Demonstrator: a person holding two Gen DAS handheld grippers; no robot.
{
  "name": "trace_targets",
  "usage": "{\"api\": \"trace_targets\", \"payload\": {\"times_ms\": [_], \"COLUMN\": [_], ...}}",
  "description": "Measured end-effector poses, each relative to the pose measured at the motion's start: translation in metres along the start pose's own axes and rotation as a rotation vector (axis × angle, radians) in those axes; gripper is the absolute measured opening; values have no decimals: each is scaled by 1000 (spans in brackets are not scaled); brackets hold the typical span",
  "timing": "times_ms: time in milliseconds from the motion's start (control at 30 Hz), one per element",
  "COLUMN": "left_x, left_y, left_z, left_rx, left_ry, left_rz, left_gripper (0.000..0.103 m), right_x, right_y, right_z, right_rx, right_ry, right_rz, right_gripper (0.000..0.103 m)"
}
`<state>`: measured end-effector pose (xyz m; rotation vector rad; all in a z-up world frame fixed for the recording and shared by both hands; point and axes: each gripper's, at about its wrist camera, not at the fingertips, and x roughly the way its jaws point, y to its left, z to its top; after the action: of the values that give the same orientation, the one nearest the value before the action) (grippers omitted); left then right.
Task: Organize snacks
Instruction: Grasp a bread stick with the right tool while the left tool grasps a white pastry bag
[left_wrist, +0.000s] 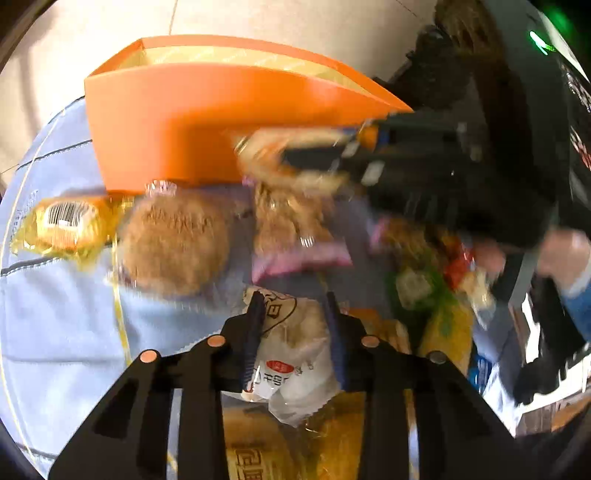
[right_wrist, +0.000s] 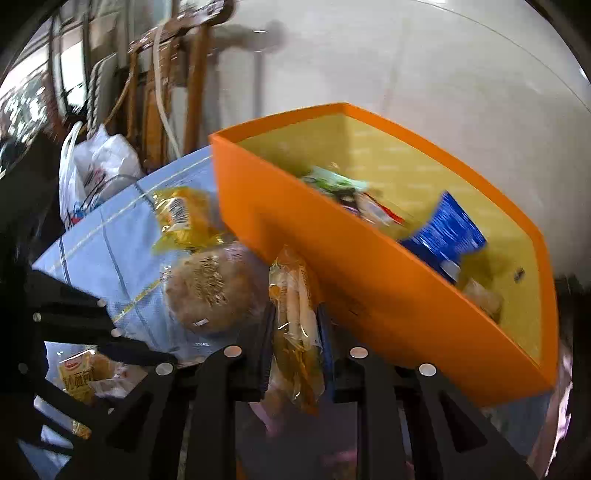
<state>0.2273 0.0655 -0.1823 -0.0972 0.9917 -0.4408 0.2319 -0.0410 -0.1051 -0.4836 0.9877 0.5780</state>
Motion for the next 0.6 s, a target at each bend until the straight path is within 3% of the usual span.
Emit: {"api": "trace_targets", "payload": {"times_ms": [200,233,267,333,400,500,567,600], "left_x": [-11,-20,-27,-37,-41,-37,-25,-22], "left_y": [-8,-12,-10,-9,-10,-13,-13,-12], "left_z": [-10,-15,-17,-24,-23,-26,-36,-39], "left_rx": [38,44,45,41,25,-3,34,29], "left_ry": [5,-9,-39,-70,-39,6,77,78], "left_rz": [62,70,97,151,140,67,88,77], "left_gripper": [30,35,65,98,98,96,68,67], "right_x": [-47,-58,-65,-78,-85,-96,-101,-101], "right_y": [-38,-44,-48,-56,-62,-69,-69,-68], "right_z": [-11,-15,-18,-25,-30,-37,-40,-40], "right_rx": [129,157,174,198,216,267,280,279], "right_ry": [-32,-47,-52,-56,-64,-84,-89,-88], "right_rz": [-30,-37,-44,-69,-77,-68,-69,-73], "right_gripper": [21,21,21,21,21,21,21,21]}}
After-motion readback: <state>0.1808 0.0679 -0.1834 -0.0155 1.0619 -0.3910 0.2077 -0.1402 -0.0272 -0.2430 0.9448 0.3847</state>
